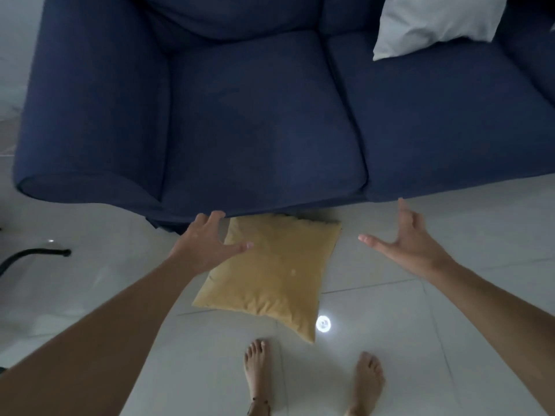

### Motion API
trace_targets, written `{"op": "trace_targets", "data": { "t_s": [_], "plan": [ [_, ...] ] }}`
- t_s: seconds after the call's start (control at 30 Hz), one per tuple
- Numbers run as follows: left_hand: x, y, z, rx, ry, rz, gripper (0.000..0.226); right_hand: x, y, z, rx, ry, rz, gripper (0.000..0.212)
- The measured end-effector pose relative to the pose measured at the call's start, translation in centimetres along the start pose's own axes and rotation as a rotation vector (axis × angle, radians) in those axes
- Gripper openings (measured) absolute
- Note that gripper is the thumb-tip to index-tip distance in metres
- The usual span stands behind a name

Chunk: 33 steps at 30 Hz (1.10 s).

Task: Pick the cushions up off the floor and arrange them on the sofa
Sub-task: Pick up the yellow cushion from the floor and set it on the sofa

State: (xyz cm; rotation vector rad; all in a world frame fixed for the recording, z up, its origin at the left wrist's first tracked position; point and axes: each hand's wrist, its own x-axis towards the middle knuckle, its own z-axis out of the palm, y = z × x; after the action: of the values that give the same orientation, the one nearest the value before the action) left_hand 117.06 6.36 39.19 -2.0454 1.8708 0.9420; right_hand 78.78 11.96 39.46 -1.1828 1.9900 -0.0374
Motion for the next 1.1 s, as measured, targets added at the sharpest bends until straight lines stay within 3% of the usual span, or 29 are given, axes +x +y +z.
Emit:
{"op": "trace_targets", "data": {
  "t_s": [0.37, 0.6, 0.7, 0.73, 0.77, 0.83, 0.9, 0.93, 0.97, 1.0, 1.07, 1.1],
  "plan": [
    [9.6, -9.6, 12.7, 0.005, -0.157, -0.063, 0.106, 6.8, 2.4, 20.8, 0.037, -0.179, 0.168, 0.128],
    [20.2, -14.2, 22.0, -0.129, -0.133, -0.097, 0.12, 16.4, 7.8, 31.2, 0.176, -0.188, 0.283, 0.121],
    [24.4, -15.7, 26.0, -0.232, -0.089, -0.151, 0.129, 19.5, 9.9, 35.4, 0.341, -0.191, 0.295, 0.131],
    [24.4, -16.1, 29.7, -0.181, -0.169, -0.161, 0.126, 20.3, 10.4, 36.4, 0.407, -0.198, 0.292, 0.137],
    [22.8, -17.0, 32.8, -0.202, -0.288, -0.257, 0.109, 20.9, 10.7, 37.2, 0.467, -0.21, 0.282, 0.142],
    [14.9, -19.7, 48.1, -0.002, -0.38, -0.269, 0.052, 21.4, 10.8, 37.9, 0.541, -0.224, 0.249, 0.145],
    [9.0, -21.7, 61.5, -0.097, -0.153, -0.258, 0.035, 20.9, 10.5, 37.3, 0.547, -0.206, 0.218, 0.142],
    [6.1, -22.4, 65.8, -0.104, 0.029, -0.162, 0.032, 20.3, 10.3, 36.7, 0.529, -0.194, 0.216, 0.141],
    [8.7, -25.7, 67.8, -0.126, 0.079, -0.057, 0.036, 19.4, 10.0, 35.7, 0.499, -0.183, 0.216, 0.14],
    [11.1, -26.0, 64.8, -0.188, 0.067, -0.02, 0.045, 18.4, 9.4, 34.6, 0.465, -0.175, 0.213, 0.14],
    [16.0, -23.5, 49.0, -0.249, -0.074, -0.058, 0.07, 15.8, 8.3, 31.7, 0.404, -0.167, 0.211, 0.138],
    [17.4, -21.5, 39.2, -0.255, -0.129, -0.073, 0.099, 14.3, 7.7, 30.0, 0.38, -0.165, 0.208, 0.135]
  ]
}}
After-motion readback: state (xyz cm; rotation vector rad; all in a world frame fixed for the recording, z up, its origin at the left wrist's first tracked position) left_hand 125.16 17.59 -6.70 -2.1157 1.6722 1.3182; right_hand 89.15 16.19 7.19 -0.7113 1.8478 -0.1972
